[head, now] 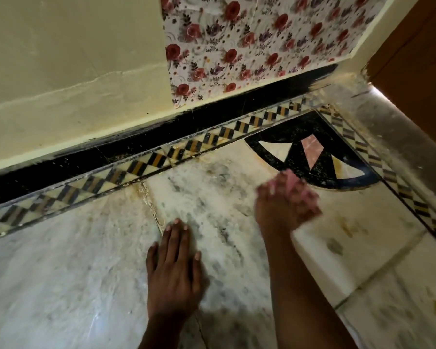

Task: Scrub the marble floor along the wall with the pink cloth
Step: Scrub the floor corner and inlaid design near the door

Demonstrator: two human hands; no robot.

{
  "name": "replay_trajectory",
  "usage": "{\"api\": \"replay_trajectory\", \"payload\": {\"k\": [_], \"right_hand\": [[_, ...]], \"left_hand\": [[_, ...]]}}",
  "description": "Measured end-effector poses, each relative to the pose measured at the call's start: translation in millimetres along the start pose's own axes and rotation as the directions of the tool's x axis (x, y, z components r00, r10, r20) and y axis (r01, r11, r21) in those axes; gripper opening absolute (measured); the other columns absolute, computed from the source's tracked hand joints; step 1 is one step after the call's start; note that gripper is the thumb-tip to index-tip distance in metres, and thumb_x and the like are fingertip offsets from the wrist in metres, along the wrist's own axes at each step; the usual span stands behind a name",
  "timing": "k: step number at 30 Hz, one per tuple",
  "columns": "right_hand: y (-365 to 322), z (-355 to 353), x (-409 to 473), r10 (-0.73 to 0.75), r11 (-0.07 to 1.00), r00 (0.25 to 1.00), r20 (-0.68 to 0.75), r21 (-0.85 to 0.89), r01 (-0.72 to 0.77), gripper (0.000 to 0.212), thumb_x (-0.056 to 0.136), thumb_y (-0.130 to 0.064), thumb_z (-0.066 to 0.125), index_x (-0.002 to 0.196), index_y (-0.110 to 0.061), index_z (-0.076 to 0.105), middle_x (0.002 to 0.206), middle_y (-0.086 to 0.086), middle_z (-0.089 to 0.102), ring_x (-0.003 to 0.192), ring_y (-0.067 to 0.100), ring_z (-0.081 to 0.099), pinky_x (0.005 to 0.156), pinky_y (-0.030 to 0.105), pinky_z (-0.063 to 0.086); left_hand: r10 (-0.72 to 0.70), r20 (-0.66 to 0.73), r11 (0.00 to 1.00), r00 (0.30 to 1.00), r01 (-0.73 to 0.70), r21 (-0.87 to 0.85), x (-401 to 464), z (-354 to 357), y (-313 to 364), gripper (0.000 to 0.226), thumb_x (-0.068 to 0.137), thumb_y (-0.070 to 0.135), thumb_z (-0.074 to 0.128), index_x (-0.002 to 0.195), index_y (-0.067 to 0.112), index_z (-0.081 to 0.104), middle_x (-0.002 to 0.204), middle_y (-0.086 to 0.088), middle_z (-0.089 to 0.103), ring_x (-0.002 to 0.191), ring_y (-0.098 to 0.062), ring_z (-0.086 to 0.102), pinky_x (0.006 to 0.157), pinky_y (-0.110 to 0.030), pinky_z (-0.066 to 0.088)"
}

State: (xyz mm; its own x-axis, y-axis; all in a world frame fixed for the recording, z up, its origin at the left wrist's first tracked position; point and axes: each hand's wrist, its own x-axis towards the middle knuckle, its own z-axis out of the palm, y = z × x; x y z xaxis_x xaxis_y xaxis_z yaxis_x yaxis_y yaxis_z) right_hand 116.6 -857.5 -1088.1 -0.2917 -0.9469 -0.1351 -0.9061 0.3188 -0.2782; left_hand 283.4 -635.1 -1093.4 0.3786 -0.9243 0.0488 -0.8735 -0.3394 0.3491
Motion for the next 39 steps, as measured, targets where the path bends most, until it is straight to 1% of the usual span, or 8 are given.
{"api": "replay_trajectory", "payload": {"k": [5,13,16,20,27,30,35,39], "right_hand": [[-14,6,-68,-0.663,0.717,0.726,0.184,-0.124,0.686,0.074,0.097,-0.073,0.036,0.165,-0.058,0.009,0.181,-0.004,-0.003,0.166,0.036,-0.010,0.131,0.064,-0.001],[-50,3,25,-0.042,0.999,0.983,0.180,0.021,0.038,0.076,0.100,-0.077,0.025,0.165,-0.053,-0.006,0.179,0.006,-0.022,0.162,0.046,-0.021,0.122,0.077,-0.015],[-123,22,30,-0.359,0.929,0.908,0.217,-0.010,0.370,0.078,0.093,-0.075,0.031,0.164,-0.054,0.007,0.180,0.008,-0.012,0.162,0.048,-0.016,0.124,0.073,-0.014],[-99,12,-30,-0.718,0.629,0.621,0.313,-0.088,0.772,0.073,0.099,-0.077,0.026,0.164,-0.058,-0.001,0.180,-0.002,-0.016,0.164,0.033,-0.023,0.130,0.063,-0.011],[-100,5,51,-0.275,0.955,0.942,0.194,-0.058,0.291,0.075,0.100,-0.080,0.025,0.166,-0.053,0.004,0.180,0.009,-0.012,0.164,0.044,-0.015,0.130,0.066,-0.007],[-153,20,52,-0.319,0.942,0.916,0.245,-0.025,0.335,0.071,0.103,-0.073,0.029,0.166,-0.053,0.002,0.179,0.008,-0.019,0.161,0.048,-0.021,0.127,0.069,-0.013],[-82,11,-27,-0.730,0.603,0.600,0.327,-0.105,0.791,0.071,0.097,-0.080,0.019,0.163,-0.061,-0.002,0.179,-0.004,-0.018,0.165,0.033,-0.020,0.132,0.063,-0.004],[-16,-9,28,-0.511,0.817,0.825,0.241,-0.162,0.554,0.077,0.093,-0.083,0.024,0.164,-0.056,0.016,0.181,0.002,0.005,0.165,0.038,0.010,0.131,0.063,0.014]], "left_hand": [[-0.011,0.000,1.000,1.000,0.011,0.022,3,-5,1,0.066,0.106,0.044,0.039,0.168,0.022,0.033,0.180,0.003,0.019,0.167,-0.016,0.017,0.128,-0.050,0.026],[0.012,-0.021,0.999,1.000,-0.011,0.038,5,-6,1,0.067,0.105,0.042,0.039,0.168,0.020,0.033,0.179,0.002,0.023,0.167,-0.017,0.018,0.128,-0.047,0.022],[0.005,-0.046,0.999,0.999,-0.002,0.044,5,-4,3,0.066,0.104,0.044,0.040,0.166,0.022,0.038,0.178,0.003,0.027,0.166,-0.016,0.022,0.126,-0.047,0.026],[-0.007,-0.058,1.000,0.998,0.008,0.027,7,-7,-1,0.065,0.101,0.046,0.043,0.163,0.024,0.046,0.176,0.004,0.031,0.163,-0.016,0.030,0.121,-0.048,0.034],[-0.013,-0.070,1.000,0.997,0.015,0.025,7,-7,2,0.066,0.100,0.046,0.044,0.161,0.023,0.049,0.175,0.003,0.035,0.162,-0.017,0.032,0.119,-0.048,0.036],[0.000,-0.047,0.999,0.999,0.003,0.050,6,-6,3,0.065,0.100,0.045,0.044,0.160,0.021,0.050,0.174,0.001,0.036,0.162,-0.017,0.033,0.121,-0.047,0.034],[-0.014,-0.059,1.000,0.998,0.014,0.014,10,-6,8,0.064,0.099,0.045,0.045,0.157,0.020,0.054,0.173,0.000,0.038,0.161,-0.019,0.036,0.120,-0.050,0.037],[0.000,-0.052,0.999,0.999,0.002,0.038,9,-9,0,0.066,0.102,0.045,0.042,0.162,0.019,0.047,0.175,0.000,0.034,0.164,-0.019,0.030,0.123,-0.051,0.033]]}}
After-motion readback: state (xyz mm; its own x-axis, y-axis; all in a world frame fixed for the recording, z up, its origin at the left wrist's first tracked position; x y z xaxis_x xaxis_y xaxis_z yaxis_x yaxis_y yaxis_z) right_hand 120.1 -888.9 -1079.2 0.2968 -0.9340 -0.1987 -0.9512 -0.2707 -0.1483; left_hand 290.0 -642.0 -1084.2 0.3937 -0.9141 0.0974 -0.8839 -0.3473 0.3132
